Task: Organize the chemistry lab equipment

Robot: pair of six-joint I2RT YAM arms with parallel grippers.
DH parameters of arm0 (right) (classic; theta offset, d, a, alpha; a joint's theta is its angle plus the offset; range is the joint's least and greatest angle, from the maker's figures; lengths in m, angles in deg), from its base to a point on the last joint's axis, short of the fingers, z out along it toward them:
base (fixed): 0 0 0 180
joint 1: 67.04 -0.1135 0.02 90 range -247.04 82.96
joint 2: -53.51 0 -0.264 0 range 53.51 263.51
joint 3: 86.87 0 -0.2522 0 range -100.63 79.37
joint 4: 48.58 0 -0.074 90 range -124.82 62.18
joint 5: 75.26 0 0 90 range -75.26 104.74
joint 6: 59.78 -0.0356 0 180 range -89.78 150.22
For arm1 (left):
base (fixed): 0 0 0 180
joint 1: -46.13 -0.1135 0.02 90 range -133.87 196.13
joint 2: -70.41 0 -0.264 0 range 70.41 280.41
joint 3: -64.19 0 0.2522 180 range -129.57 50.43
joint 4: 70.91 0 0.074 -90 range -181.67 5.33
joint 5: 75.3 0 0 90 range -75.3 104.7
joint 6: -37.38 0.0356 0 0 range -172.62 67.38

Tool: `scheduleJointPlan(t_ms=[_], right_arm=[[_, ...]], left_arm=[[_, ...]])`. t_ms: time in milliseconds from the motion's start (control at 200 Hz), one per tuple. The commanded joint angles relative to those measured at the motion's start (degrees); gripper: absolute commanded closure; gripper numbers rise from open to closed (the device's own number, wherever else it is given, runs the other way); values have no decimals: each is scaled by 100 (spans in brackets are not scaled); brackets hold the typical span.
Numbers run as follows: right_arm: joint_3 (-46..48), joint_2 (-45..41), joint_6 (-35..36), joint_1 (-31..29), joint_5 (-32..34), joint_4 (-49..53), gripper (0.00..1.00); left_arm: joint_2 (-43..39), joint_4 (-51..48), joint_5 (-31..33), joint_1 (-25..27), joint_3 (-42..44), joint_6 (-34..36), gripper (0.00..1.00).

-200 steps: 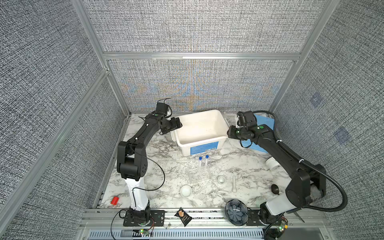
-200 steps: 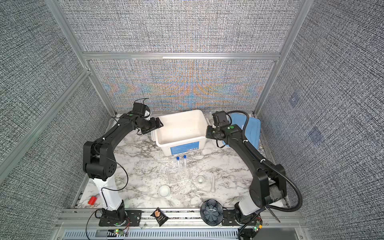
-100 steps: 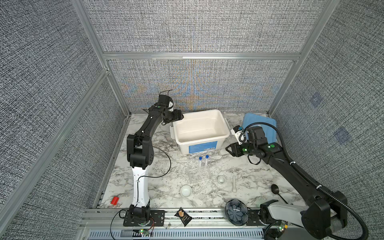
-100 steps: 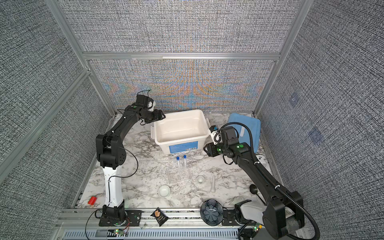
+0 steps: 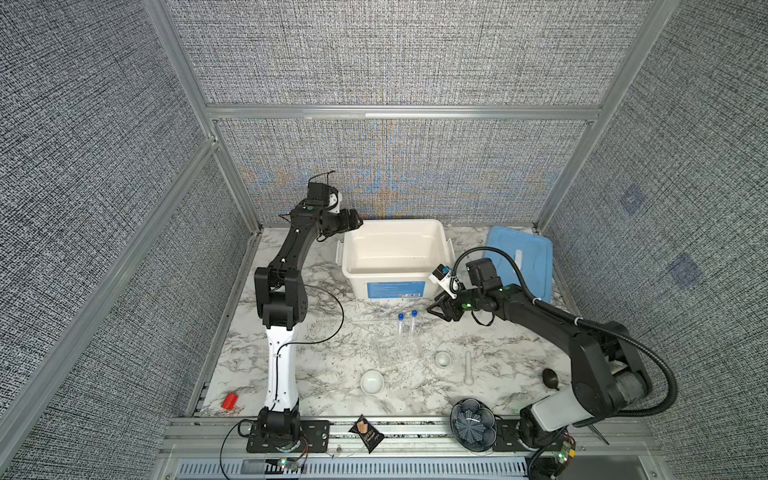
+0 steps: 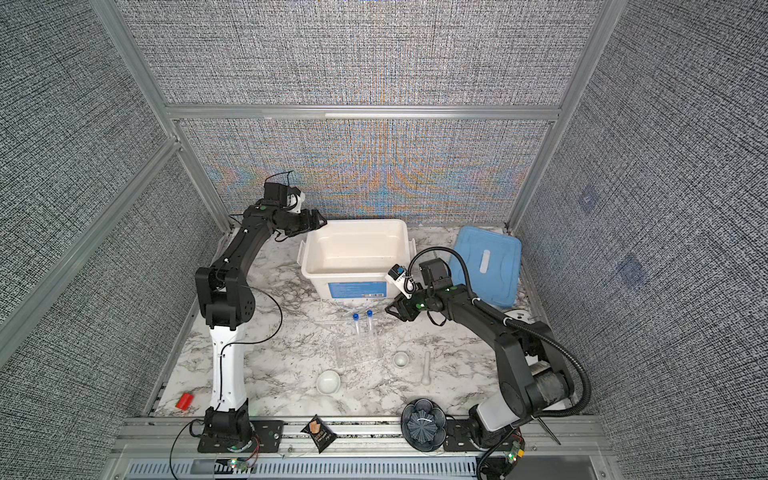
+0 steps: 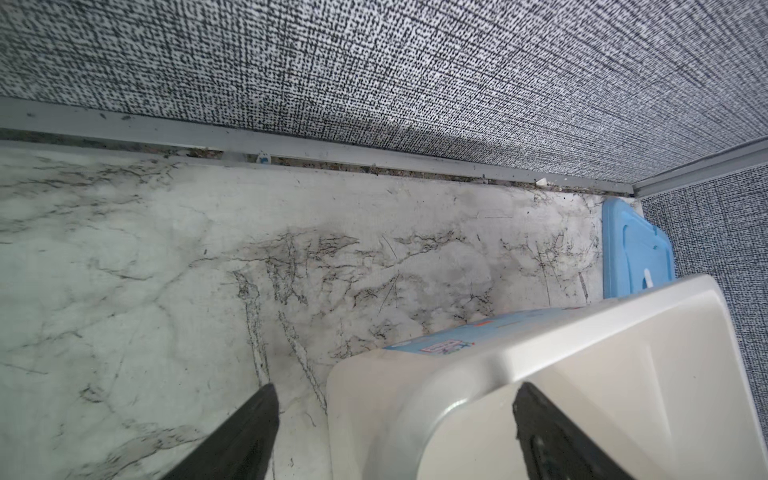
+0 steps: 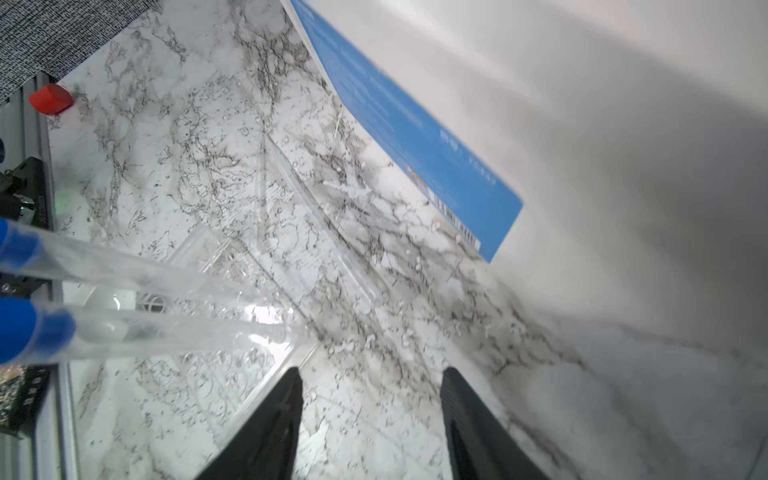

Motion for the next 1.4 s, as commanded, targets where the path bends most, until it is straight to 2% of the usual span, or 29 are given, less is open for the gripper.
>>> scheduleJointPlan(t_ms=[0,305,500,665,770,1206,1396], right_arm=[[-142,118,968,-36,-322,7,44],[-427,609,3921,-100,-325,1074,52],[-741,1150,4677,-310,24,1201,55],[-818,1476,4760,-567,260,815,55],[-1026,1719,4992,-662,438,1034,55],[-1581,2317,5104,-905,1046,1452,57],[-1627,2384,4990,-920,1112,1675,65]], left_arm=[[-337,37,-93,-104,160,-53,10],[-1905,110,66,-434,2012,-168,10],[-3023,191,245,-503,3276,-330,10],[-3671,488,175,-521,4278,-557,10],[-3846,418,217,-549,4547,-547,10],[-4030,275,286,-635,4769,-518,10],[-4009,304,225,-649,4736,-553,10]])
